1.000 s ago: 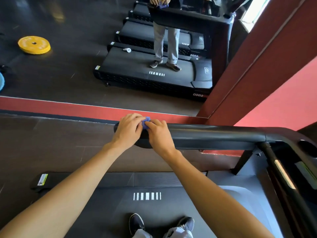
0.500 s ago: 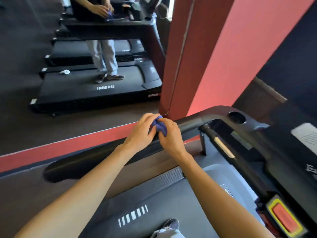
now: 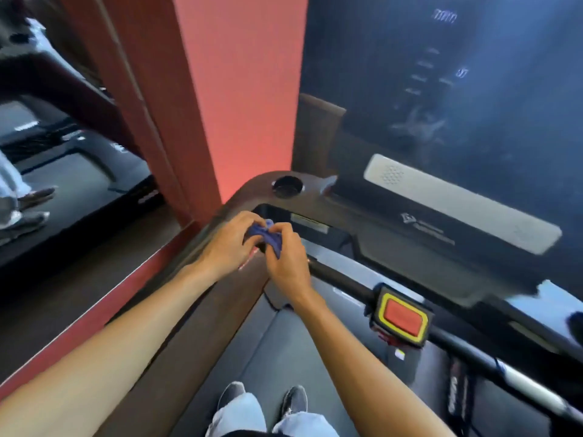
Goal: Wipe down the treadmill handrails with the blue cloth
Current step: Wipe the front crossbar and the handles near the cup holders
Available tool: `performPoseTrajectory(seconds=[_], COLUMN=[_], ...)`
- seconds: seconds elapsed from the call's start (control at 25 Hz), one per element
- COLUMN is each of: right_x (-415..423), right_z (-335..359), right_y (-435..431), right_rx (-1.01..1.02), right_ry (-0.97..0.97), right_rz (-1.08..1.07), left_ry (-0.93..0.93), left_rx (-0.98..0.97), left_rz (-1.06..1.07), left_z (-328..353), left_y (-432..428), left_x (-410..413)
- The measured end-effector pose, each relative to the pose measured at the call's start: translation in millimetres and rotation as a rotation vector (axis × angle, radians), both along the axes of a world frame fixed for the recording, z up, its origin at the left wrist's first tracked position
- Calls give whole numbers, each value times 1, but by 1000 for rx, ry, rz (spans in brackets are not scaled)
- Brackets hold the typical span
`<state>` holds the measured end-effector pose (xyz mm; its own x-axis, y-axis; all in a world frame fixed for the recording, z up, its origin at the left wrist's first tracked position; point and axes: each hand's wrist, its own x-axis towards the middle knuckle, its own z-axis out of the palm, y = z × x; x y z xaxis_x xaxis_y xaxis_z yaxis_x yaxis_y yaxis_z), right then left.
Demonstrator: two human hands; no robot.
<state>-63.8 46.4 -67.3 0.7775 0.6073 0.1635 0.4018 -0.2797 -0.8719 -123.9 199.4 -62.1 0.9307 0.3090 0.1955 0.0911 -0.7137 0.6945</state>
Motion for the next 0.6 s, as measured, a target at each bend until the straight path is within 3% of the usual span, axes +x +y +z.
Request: performPoseTrajectory(seconds=[0.24,0.48,0.6], right_x=[9,-3,-13], right_z=[-18,-31,-43], right_y=[-20,-33,-32], right_rx=[-79,-261,-409], right_ry=[-161,-389,-464], right_rz=[-281,-616,-553], left_ry=[139,104,44], left_rx=[22,549,692], left_rz=[-225,-307,-341], left_z=[-12,-43,-55], left_y=[4,47,60], left_x=[42,47,42])
